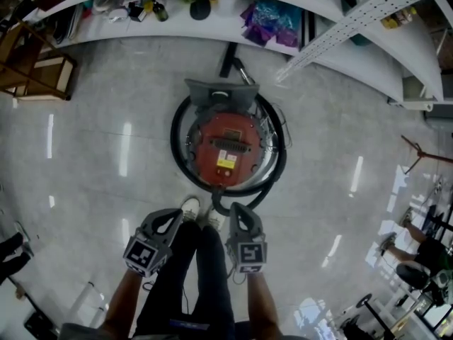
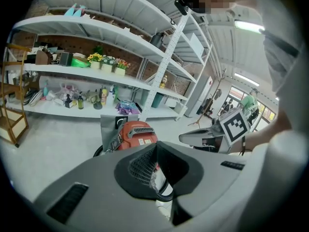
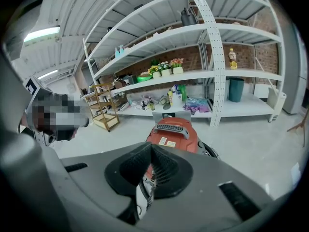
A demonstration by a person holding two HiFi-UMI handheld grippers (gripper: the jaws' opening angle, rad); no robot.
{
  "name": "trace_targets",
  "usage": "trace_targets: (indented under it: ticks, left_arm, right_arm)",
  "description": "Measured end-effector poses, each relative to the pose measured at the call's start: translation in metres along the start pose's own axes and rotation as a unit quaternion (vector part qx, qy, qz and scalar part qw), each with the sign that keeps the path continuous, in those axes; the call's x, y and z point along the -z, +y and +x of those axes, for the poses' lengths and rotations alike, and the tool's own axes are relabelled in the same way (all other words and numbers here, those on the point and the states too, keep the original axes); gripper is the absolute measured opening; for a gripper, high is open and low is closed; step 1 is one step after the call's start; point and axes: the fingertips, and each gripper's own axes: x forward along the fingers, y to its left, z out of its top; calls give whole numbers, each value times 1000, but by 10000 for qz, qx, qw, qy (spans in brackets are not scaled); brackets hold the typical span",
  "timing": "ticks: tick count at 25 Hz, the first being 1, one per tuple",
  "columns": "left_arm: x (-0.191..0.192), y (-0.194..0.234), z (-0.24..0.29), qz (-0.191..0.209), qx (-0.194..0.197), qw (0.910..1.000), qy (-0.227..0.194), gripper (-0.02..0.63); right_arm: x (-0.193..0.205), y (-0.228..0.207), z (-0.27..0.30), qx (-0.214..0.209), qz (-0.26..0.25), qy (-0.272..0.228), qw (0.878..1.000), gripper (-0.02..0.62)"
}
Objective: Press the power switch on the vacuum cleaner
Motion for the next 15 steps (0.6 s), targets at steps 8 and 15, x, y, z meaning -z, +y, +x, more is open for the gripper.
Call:
trace_targets:
  ticks: [8, 15]
  left_arm:
    - [7, 4, -2, -163, -50, 9999, -7, 7]
    - [13, 2, 0, -244, -94, 9996, 87, 6]
  right_arm:
    - [12, -7, 25, -7, -238, 30, 9997, 12]
    - [23, -19, 45, 53, -37, 133, 9999, 12]
